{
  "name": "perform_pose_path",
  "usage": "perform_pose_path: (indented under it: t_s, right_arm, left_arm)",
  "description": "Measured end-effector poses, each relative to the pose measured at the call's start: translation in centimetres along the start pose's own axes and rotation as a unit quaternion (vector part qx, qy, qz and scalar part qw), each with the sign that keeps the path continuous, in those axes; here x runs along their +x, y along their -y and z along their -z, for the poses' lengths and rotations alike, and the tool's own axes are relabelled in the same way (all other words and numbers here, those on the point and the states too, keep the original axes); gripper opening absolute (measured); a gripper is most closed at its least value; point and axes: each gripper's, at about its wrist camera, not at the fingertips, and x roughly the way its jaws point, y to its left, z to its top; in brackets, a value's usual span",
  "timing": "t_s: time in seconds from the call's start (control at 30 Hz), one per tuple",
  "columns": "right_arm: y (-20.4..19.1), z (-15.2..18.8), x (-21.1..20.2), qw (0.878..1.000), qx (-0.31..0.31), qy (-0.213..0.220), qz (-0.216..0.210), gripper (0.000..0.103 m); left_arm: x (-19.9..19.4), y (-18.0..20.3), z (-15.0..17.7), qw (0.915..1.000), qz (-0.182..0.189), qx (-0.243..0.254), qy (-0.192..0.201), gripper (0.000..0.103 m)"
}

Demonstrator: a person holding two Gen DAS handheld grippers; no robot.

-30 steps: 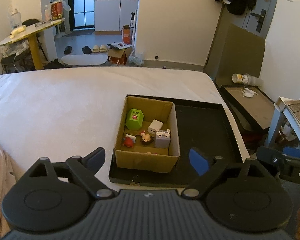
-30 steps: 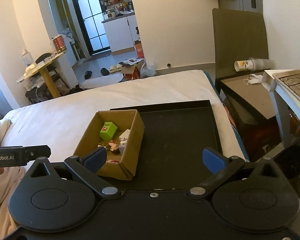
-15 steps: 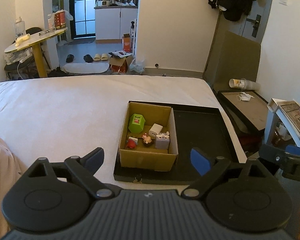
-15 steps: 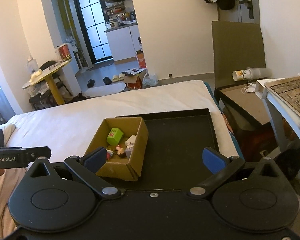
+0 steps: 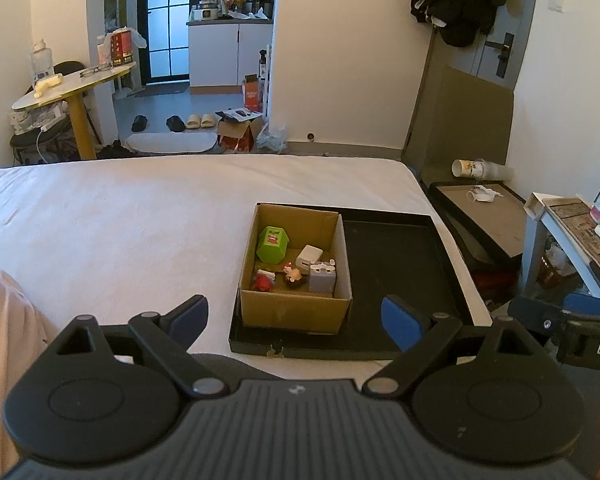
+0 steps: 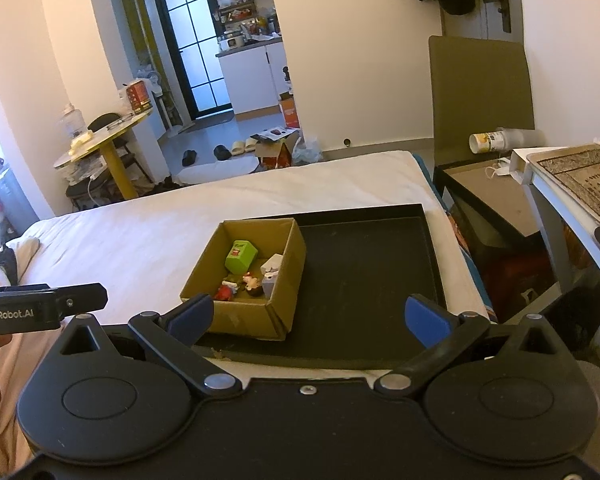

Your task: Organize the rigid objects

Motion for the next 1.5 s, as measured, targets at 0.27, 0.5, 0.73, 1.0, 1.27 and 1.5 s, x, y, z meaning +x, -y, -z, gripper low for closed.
perform_pose_path:
  t_s: [0.27, 0.5, 0.73, 1.0, 1.27, 1.5]
  right_arm:
    - [-0.6, 0.4, -0.6, 1.000, -0.009, -0.002, -0.001, 0.103]
    - [-0.8, 0.5, -0.8, 1.000, -0.013, -0.006, -0.002, 0.103]
    - [-1.0, 0.6, -0.9, 1.000, -0.014, -0.006, -0.005, 0.103]
    - [-0.9, 0.5, -0.9, 1.000, -0.011, -0.006, -0.005, 0.103]
    - [-0.8, 0.6, -1.2, 1.000, -0.011, -0.006, -0.006, 0.103]
    - [-1.0, 0.5, -1.0, 1.000, -0.014, -0.011, -0.007, 0.103]
  left_arm:
    - [-0.6, 0.0, 0.5, 1.0000, 0.001, 0.000, 0.001, 0.093]
    - [-0.9, -0.4, 0.8, 0.9999, 0.011, -0.005, -0.004, 0.093]
    - [-1.1, -0.5, 0.9, 1.0000, 0.007, -0.001, -0.003, 0.093]
    - [-1.2, -0.6, 0.8, 1.0000, 0.006, 0.003, -0.004, 0.093]
    - [-1.0, -0.4, 0.8, 0.9999, 0.006, 0.007, -0.007, 0.093]
    - [-0.8, -0.4, 0.8, 0.9999, 0.004, 0.007, -0.010, 0.093]
